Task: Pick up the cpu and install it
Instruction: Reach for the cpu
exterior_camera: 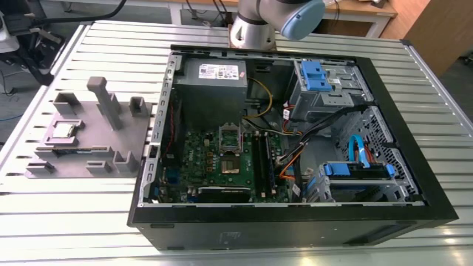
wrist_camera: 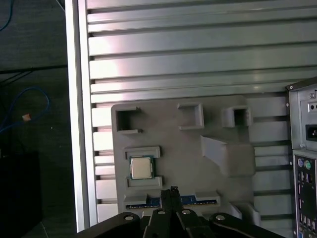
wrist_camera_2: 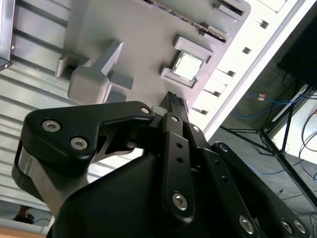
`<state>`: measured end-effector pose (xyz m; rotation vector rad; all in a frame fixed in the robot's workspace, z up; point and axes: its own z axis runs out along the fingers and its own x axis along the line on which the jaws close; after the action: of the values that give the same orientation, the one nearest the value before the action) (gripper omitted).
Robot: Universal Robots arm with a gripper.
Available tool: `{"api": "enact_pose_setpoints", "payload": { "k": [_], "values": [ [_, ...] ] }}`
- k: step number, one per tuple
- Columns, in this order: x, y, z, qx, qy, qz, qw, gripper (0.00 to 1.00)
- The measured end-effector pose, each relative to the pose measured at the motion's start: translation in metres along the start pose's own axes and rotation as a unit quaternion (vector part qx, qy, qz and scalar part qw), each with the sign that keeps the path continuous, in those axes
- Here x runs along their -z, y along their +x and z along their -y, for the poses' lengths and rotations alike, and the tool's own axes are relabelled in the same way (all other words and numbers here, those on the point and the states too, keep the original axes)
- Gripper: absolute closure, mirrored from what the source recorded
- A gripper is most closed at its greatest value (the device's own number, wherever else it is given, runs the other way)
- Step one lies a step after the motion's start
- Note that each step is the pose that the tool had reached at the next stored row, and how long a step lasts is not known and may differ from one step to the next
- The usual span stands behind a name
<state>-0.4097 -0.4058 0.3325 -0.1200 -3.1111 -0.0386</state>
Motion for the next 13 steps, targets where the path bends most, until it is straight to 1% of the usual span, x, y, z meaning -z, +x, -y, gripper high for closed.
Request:
{"api": "enact_pose_setpoints", "payload": {
  "k": [8,13],
  "values": [
    [-0.0111,0.0040,0.0042,0.000,0.0000,0.0000,1.00000,0.89],
    [-0.0186,0.0082,0.0060,0.000,0.0000,0.0000,1.00000,0.89]
  ]
}}
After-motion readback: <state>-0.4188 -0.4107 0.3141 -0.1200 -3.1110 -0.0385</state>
